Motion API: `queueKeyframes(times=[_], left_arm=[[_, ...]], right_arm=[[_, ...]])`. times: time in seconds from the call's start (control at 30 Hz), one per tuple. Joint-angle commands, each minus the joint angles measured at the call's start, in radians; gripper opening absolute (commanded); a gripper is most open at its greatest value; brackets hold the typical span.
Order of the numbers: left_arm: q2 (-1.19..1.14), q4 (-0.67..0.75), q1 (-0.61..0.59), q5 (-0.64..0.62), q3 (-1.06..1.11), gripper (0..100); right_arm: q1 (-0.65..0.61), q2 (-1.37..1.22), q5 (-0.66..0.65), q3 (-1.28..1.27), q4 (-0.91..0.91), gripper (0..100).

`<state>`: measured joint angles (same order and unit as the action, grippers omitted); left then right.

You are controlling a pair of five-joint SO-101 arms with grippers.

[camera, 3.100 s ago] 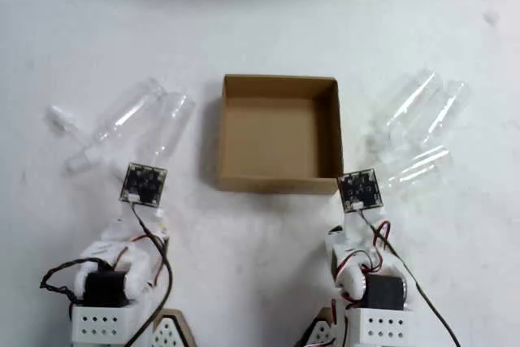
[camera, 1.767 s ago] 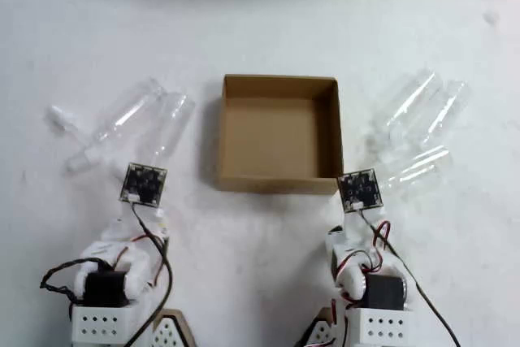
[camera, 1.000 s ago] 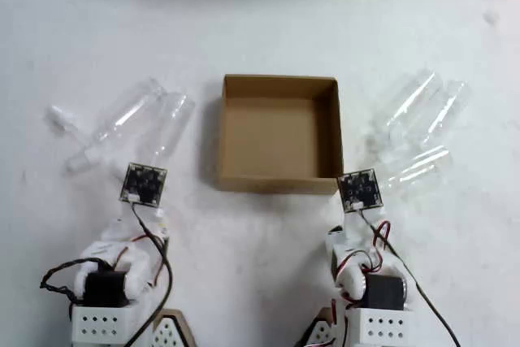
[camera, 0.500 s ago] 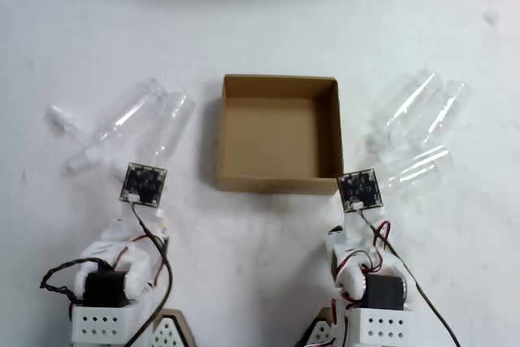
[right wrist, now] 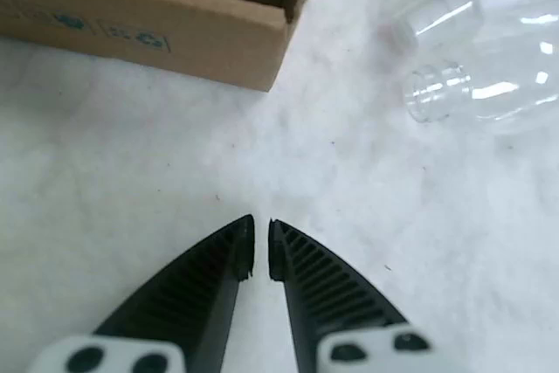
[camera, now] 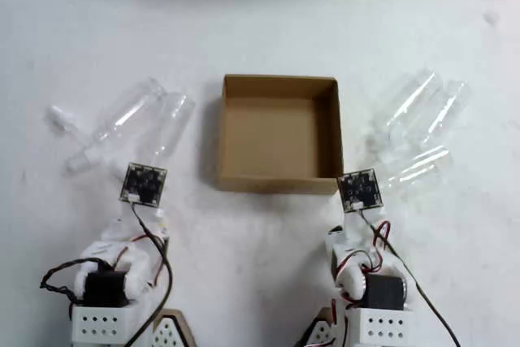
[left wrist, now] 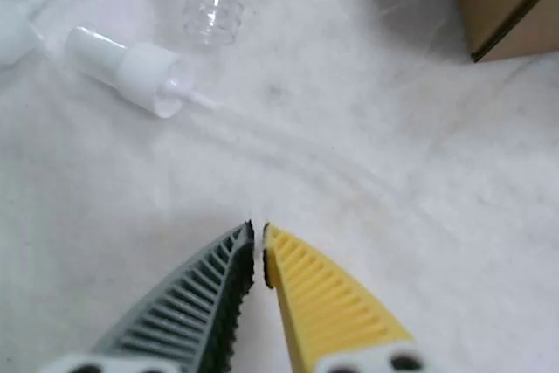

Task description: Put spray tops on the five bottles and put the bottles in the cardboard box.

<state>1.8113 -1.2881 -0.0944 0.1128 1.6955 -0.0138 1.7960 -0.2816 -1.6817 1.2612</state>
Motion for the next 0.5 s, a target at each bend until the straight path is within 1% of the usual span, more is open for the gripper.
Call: queueKeyframes(times=[0.0,0.23,0.33,0.47], left_arm=[[0.012,-0.002,0.013,-0.011,-0.003,2],[0.012,-0.002,0.015,-0.011,-0.003,2],[0.012,-0.002,0.015,-0.011,-0.003,2],[0.012,-0.002,0.015,-0.011,-0.003,2]], right_arm=[[-0.01,0.002,0.006,-0.008,0.007,1.5],[-0.018,0.004,0.0,-0.008,-0.021,1.5],[-0.036,0.005,0.006,-0.008,-0.117,1.5],[-0.03,0.005,0.002,-0.008,-0.3,1.5]])
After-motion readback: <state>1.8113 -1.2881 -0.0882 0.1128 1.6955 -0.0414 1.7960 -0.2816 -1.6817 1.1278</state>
